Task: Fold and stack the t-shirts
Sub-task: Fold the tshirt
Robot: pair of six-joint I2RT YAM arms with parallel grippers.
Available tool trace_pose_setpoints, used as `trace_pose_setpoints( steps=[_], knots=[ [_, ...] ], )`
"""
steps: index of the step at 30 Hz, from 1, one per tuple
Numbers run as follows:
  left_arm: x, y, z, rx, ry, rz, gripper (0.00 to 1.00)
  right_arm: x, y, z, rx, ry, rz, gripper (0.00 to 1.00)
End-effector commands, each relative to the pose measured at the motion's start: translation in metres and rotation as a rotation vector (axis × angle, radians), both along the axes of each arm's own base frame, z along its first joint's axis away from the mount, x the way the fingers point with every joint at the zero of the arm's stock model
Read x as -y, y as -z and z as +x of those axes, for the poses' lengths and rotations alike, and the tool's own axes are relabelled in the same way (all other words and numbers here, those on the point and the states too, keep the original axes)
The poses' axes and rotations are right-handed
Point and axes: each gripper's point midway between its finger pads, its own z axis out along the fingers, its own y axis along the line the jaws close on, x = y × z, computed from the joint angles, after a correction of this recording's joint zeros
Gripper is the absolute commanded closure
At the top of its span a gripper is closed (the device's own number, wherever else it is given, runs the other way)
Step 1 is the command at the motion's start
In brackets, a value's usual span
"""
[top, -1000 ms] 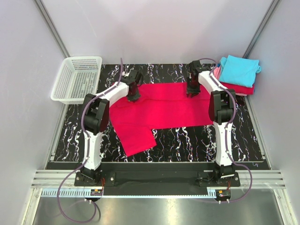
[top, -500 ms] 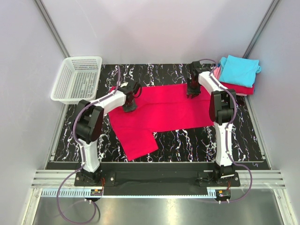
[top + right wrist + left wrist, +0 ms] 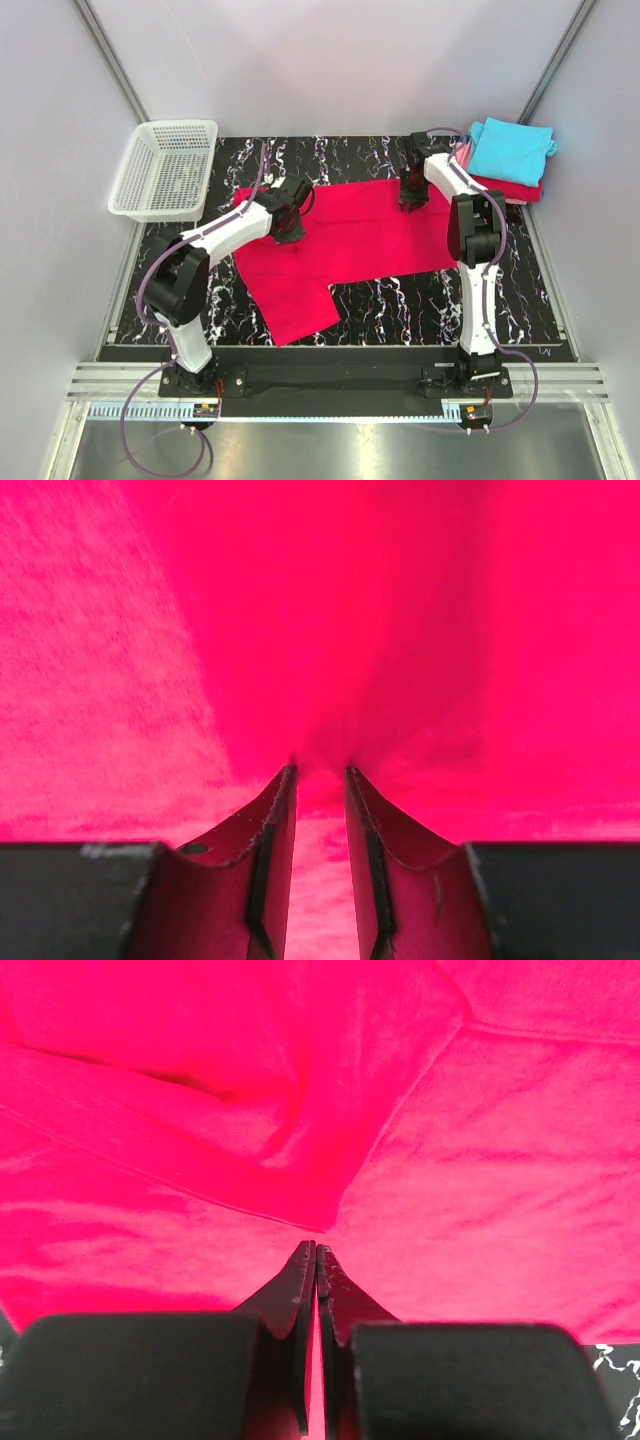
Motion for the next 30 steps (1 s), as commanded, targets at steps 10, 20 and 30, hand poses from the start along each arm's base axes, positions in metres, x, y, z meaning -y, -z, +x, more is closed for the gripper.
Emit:
trace_pose_setpoints(
  steps=[10,20,30],
  knots=[
    [-0.037,-0.017,0.064,0.049,-0.128,-0.049,0.57,-0.051,-0.055,-0.024,0.060,-0.072,0.100,0.67],
    [-0.057,0.027,0.102,-0.061,-0.236,-0.028,0.63,-0.074,-0.042,-0.035,0.022,-0.115,0.145,0.67],
    [-0.073,0.045,0.116,-0.109,-0.289,0.026,0.65,-0.069,0.001,-0.030,-0.051,-0.104,0.087,0.66]
  ],
)
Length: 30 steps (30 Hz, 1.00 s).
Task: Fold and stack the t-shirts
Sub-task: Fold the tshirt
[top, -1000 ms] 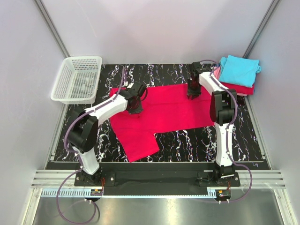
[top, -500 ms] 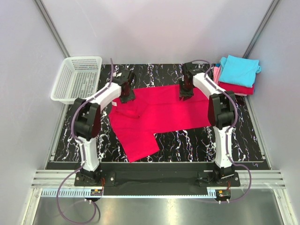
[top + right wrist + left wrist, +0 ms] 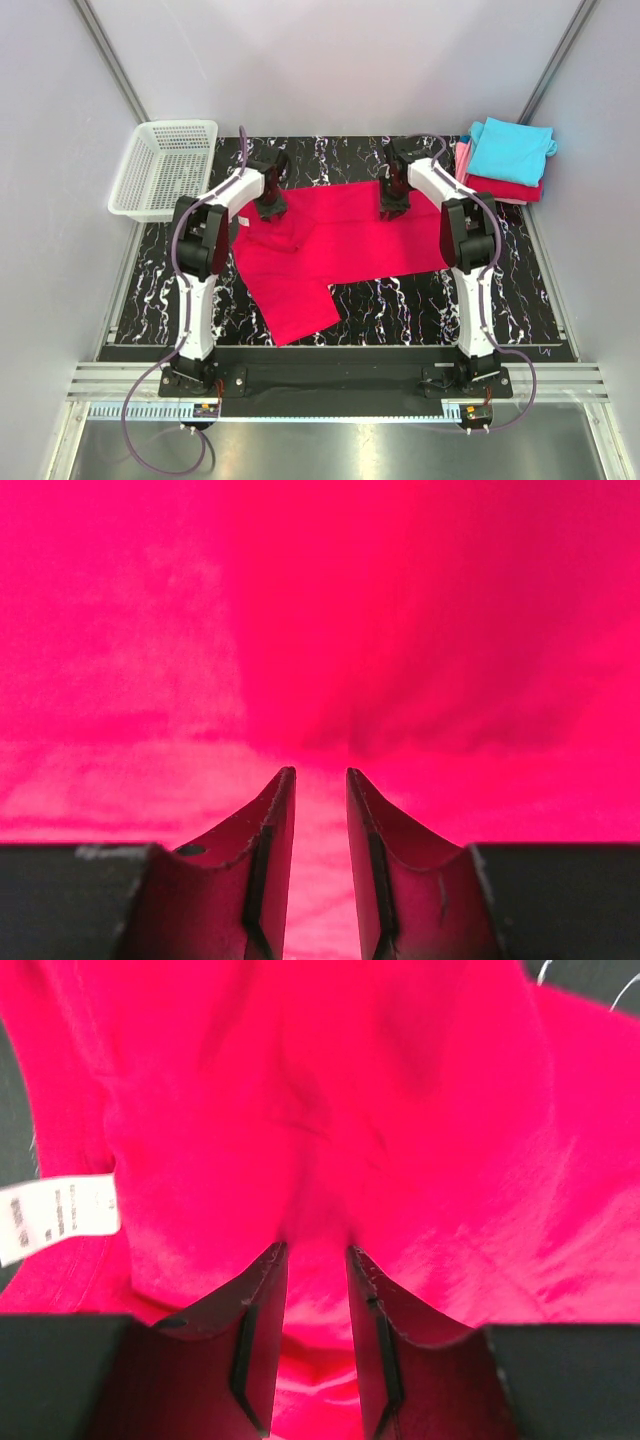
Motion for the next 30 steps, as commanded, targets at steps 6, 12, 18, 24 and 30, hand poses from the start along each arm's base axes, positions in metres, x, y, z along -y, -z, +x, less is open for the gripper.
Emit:
trace_pose_setpoints(
  steps=[6,12,18,24,30],
  knots=[
    [-0.015,0.005,0.043,-0.002,-0.054,-0.012,0.65,-0.005,0.025,0.020,-0.034,-0.008,-0.043,0.66],
    [-0.018,0.006,0.079,0.038,-0.077,-0.080,0.64,-0.009,0.017,0.044,-0.013,-0.020,-0.054,0.65],
    [-0.011,-0.014,0.128,0.169,-0.037,-0.194,0.64,-0.014,0.008,0.059,0.017,-0.029,-0.046,0.65],
    [-0.015,-0.099,0.133,0.431,0.008,-0.189,0.63,-0.011,0.004,0.053,0.009,-0.029,-0.056,0.65],
    [-0.042,-0.129,0.101,0.468,-0.015,-0.053,0.57,-0.011,0.001,0.045,-0.004,-0.019,-0.045,0.66]
  ],
)
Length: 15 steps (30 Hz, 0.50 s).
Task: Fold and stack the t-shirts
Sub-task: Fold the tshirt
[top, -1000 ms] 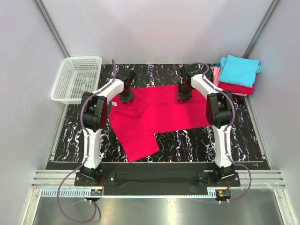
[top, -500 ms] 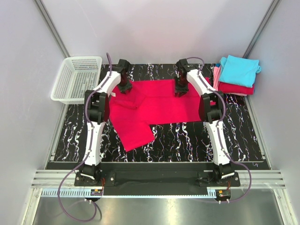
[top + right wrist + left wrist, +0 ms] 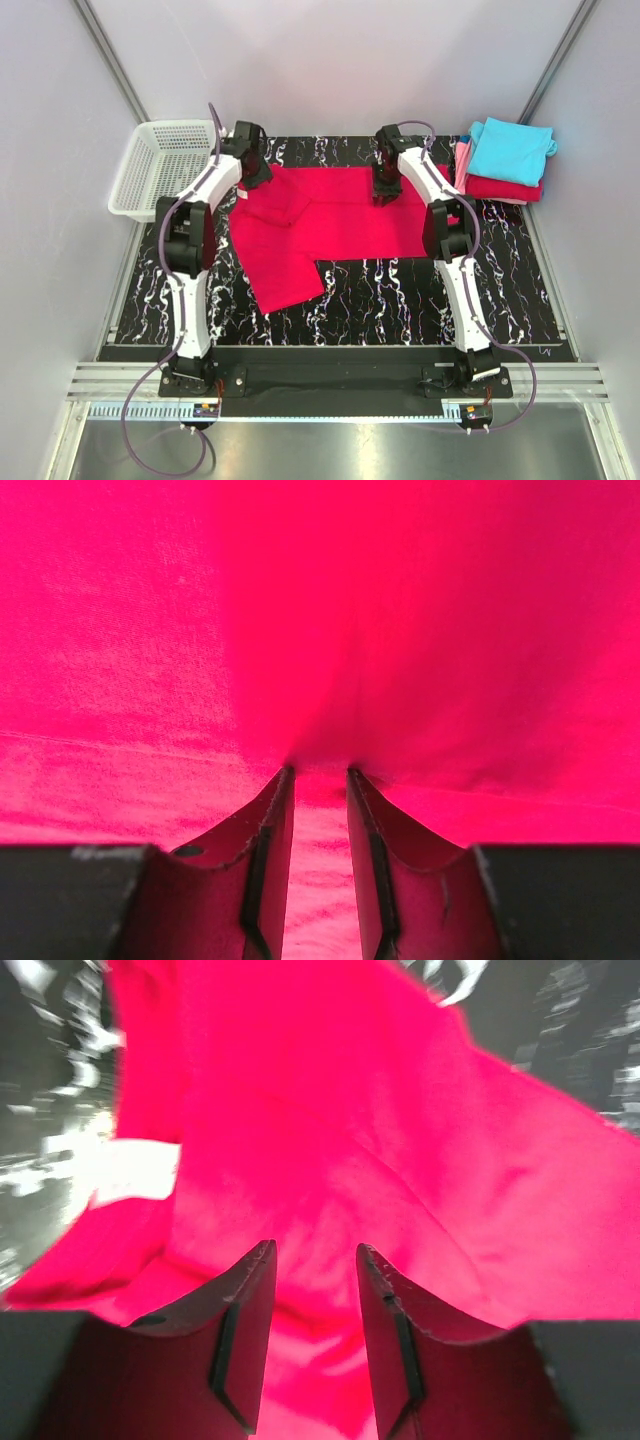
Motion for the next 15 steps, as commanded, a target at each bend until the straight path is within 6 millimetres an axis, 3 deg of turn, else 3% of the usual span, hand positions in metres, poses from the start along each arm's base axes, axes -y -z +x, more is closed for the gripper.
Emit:
trace_pose_setpoints(
  steps=[1,6,11,13,15],
  knots=[
    [-0.014,-0.084,0.009,0.214,-0.026,0.069,0.57,0.002,-0.015,-0.012,-0.012,-0.001,-0.023,0.65],
    [-0.025,-0.055,-0.021,0.097,-0.047,0.119,0.56,0.003,-0.025,-0.015,0.002,-0.001,-0.021,0.66],
    [-0.033,-0.017,-0.044,-0.010,-0.072,0.162,0.57,0.011,-0.051,-0.009,0.088,-0.001,-0.054,0.64],
    [-0.033,-0.006,-0.048,-0.036,-0.070,0.166,0.57,0.016,-0.067,-0.001,0.153,-0.004,-0.075,0.62],
    [-0.034,0.010,-0.052,-0.070,-0.068,0.172,0.57,0.022,-0.075,0.005,0.194,0.010,-0.106,0.54]
  ],
)
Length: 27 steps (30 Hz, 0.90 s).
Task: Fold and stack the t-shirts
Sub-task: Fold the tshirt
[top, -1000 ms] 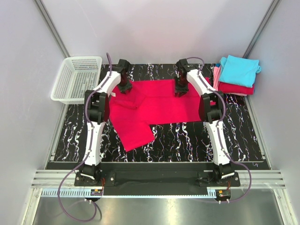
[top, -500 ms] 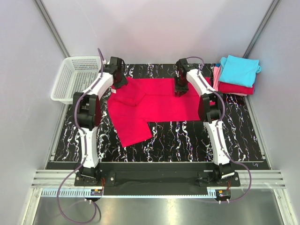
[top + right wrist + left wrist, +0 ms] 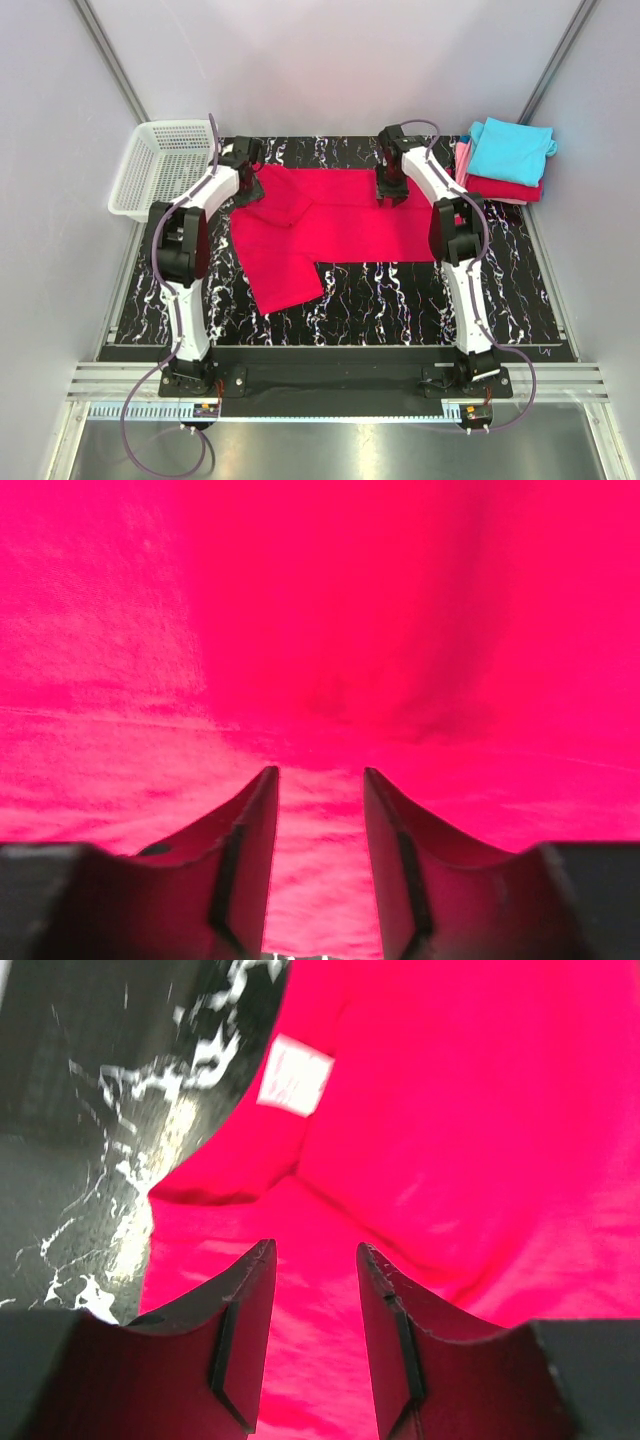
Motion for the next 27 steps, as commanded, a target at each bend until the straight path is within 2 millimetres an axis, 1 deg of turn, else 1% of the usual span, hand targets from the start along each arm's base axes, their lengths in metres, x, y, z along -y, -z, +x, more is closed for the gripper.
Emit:
trace_pose_setpoints(
  steps=[1,3,5,12,16,17,19,21,22,23,25,27],
  knots=[
    [-0.004,0.016,-0.003,-0.025,-0.021,0.035,0.58,0.004,-0.074,0.030,0.237,-0.005,-0.036,0.52],
    [-0.006,0.026,-0.004,-0.045,-0.027,0.040,0.58,0.007,-0.079,0.034,0.260,-0.001,-0.045,0.51],
    [-0.006,0.028,-0.004,-0.048,-0.027,0.042,0.58,0.006,-0.082,0.037,0.272,0.001,-0.043,0.51],
    [-0.013,0.039,-0.004,-0.062,-0.046,0.078,0.58,0.004,-0.078,0.034,0.259,0.001,-0.033,0.51],
    [-0.012,0.044,0.001,-0.065,-0.042,0.084,0.60,0.005,-0.082,0.034,0.266,-0.001,-0.037,0.51],
    [-0.012,0.048,0.002,-0.073,-0.041,0.087,0.61,0.005,-0.084,0.034,0.268,-0.002,-0.038,0.51],
    [-0.011,0.048,0.006,-0.066,-0.034,0.085,0.65,0.008,-0.086,0.033,0.272,0.002,-0.042,0.51],
    [-0.010,0.050,0.009,-0.069,-0.028,0.086,0.73,0.009,-0.090,0.033,0.278,0.002,-0.046,0.51],
    [-0.010,0.048,0.012,-0.060,-0.026,0.087,0.83,0.009,-0.091,0.032,0.278,0.001,-0.047,0.51],
    [-0.010,0.047,0.013,-0.058,-0.024,0.088,0.87,0.009,-0.092,0.032,0.280,0.002,-0.047,0.51],
    [-0.010,0.042,0.014,-0.049,-0.024,0.088,1.00,0.009,-0.094,0.029,0.277,0.002,-0.043,0.51],
    [-0.011,0.037,0.013,-0.039,-0.025,0.089,1.00,0.009,-0.093,0.028,0.274,0.004,-0.042,0.51]
  ],
)
